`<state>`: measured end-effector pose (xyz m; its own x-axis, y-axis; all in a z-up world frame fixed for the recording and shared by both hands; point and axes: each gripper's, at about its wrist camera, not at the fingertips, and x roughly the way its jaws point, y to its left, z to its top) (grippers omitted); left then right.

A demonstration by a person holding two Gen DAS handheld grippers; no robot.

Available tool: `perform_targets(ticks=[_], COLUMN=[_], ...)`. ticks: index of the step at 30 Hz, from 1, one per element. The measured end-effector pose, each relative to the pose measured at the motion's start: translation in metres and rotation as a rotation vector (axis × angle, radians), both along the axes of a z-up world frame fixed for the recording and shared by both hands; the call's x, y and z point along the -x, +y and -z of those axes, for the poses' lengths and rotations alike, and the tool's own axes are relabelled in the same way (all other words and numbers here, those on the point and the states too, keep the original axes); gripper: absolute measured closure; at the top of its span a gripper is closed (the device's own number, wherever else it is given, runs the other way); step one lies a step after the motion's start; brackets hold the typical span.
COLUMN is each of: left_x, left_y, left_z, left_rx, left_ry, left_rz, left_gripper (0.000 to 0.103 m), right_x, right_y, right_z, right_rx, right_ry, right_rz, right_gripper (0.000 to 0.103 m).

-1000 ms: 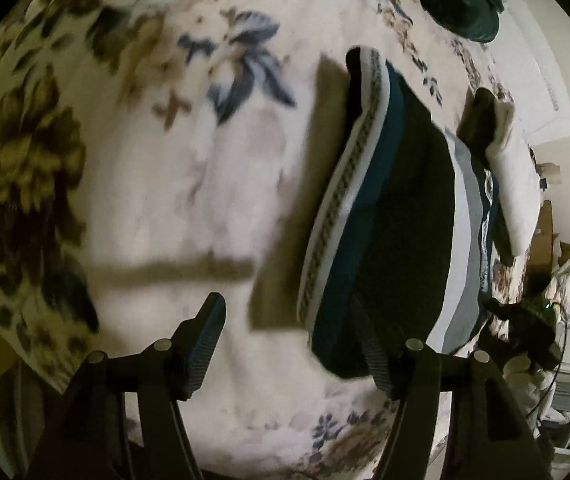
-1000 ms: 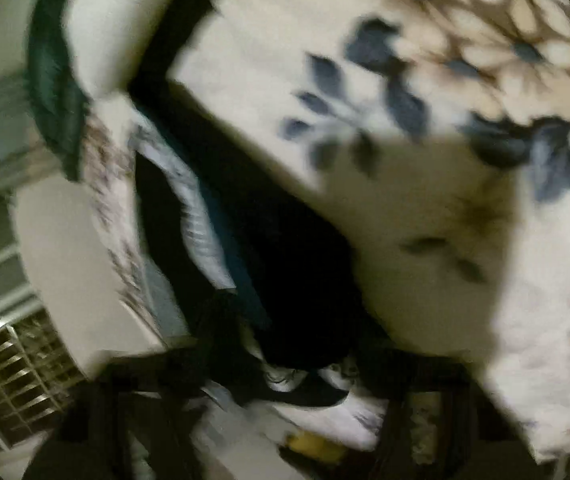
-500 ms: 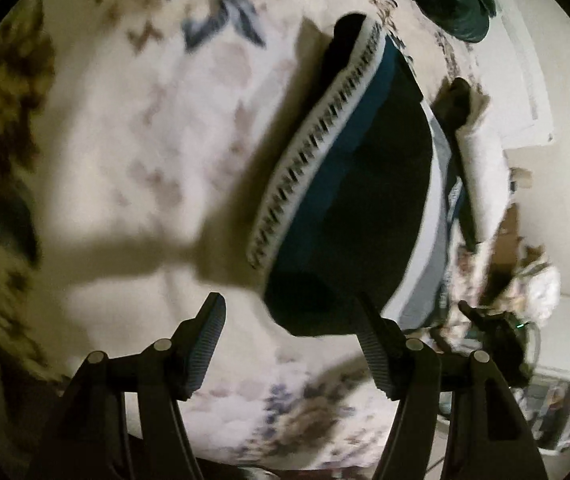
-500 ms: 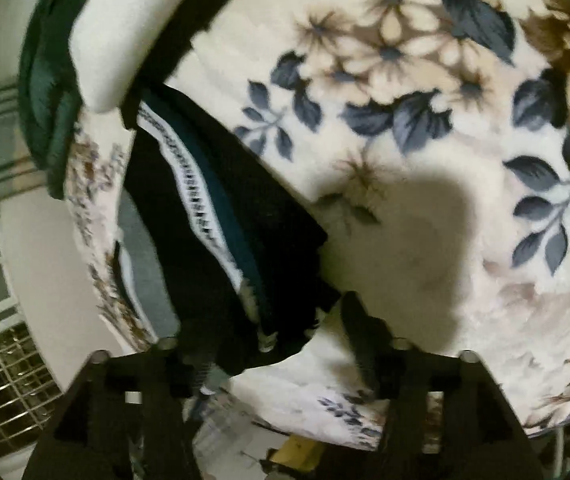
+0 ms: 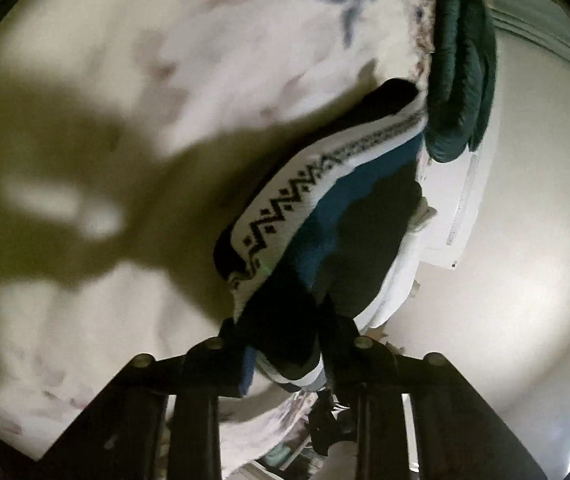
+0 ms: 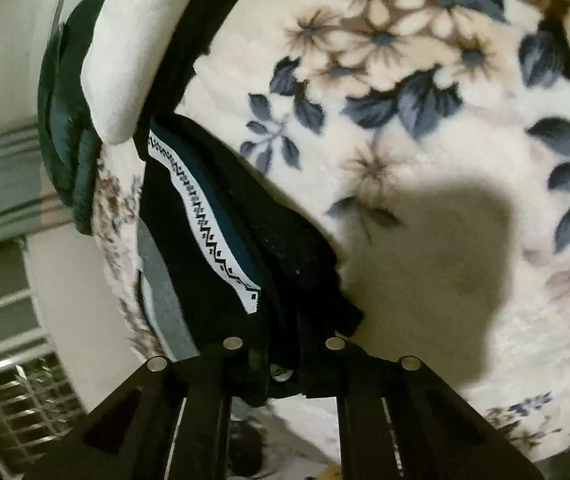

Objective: Fold small clothes

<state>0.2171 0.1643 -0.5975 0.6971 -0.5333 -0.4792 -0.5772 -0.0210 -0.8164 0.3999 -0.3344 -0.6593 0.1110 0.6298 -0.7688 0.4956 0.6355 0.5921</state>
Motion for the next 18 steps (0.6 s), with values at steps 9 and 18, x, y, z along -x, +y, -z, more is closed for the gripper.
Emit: perform_targets(ticks=[9,18], left_x=[-0.012,-0.073], left_y=[0.016,0.003], left_z=[-0.041,-0.12], left_rx=[-0.353,-0.858], left_ry=[0.142,0.12], left_rz=[0.311,0.5], left_gripper=[0.071,0.0], right_x=[-0.021,-0.026], right_y=[0.013,0.036], right_z=[-0.009,-0.031], right_rx=[0.113,0.211], right_ry=[0.013,-0.065], right_rz=[-0.202,-0.324], right_gripper=[0.057,0.026])
